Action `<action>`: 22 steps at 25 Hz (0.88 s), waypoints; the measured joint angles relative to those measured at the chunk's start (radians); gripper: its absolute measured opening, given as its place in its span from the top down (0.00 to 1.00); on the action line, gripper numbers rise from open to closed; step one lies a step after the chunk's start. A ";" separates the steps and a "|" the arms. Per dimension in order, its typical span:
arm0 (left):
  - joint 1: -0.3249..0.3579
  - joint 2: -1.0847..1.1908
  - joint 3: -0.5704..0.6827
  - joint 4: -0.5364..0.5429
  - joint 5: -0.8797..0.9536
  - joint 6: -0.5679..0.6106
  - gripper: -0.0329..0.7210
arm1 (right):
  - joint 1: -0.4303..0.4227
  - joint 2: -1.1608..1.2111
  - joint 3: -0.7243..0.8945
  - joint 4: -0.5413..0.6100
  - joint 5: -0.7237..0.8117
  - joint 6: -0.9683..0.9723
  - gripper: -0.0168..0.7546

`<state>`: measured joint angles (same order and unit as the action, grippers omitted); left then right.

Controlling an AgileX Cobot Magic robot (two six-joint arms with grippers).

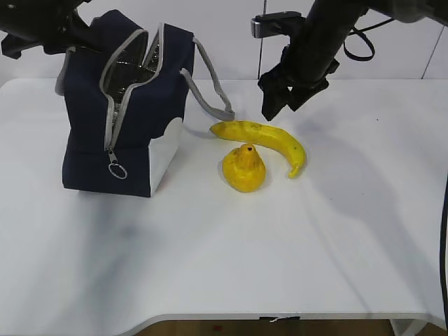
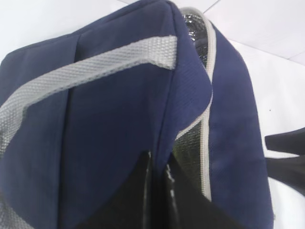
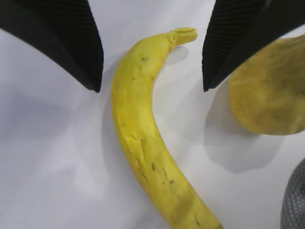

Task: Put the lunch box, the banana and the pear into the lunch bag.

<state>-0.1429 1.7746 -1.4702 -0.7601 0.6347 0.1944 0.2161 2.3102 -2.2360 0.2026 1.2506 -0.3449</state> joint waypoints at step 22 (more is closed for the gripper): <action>0.000 0.000 0.000 -0.061 -0.015 0.000 0.96 | -0.001 0.030 0.085 -0.109 -0.010 -0.133 0.31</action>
<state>-0.1429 1.7746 -1.4702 -0.8213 0.6195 0.1944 0.2153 2.3401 -2.1505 0.0939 1.2410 -0.4783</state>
